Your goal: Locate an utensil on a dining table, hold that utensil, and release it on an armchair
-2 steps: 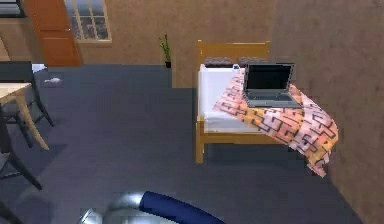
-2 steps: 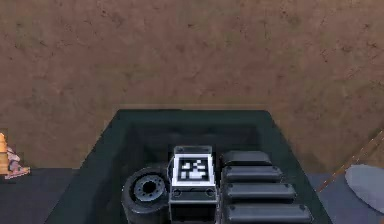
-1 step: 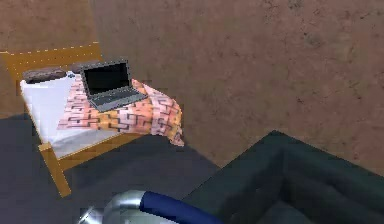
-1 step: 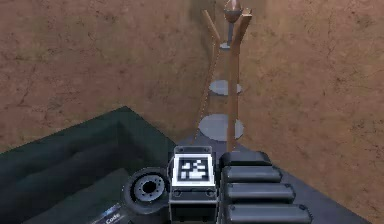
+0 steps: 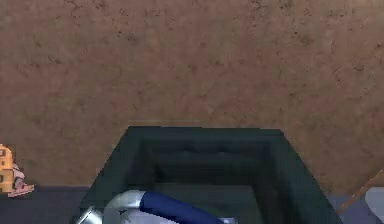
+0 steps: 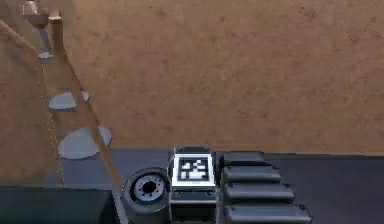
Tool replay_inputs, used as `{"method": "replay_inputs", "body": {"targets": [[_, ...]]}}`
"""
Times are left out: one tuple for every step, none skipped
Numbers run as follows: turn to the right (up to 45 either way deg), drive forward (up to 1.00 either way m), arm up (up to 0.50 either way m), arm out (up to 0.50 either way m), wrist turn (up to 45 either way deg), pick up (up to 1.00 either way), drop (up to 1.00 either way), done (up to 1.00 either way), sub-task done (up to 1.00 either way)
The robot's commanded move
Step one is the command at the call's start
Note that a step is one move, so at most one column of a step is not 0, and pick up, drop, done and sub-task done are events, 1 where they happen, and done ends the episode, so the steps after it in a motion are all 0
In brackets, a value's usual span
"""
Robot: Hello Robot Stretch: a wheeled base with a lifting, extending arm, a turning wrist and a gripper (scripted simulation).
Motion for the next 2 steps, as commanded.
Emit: {"method": "replay_inputs", "body": {"targets": [[42.0,0.0,0.0,0.0,0.0,0.0,0.0,0.0,0.0],[-45.0,0.0,0.0,0.0,0.0,0.0,0.0,0.0,0.0]]}}
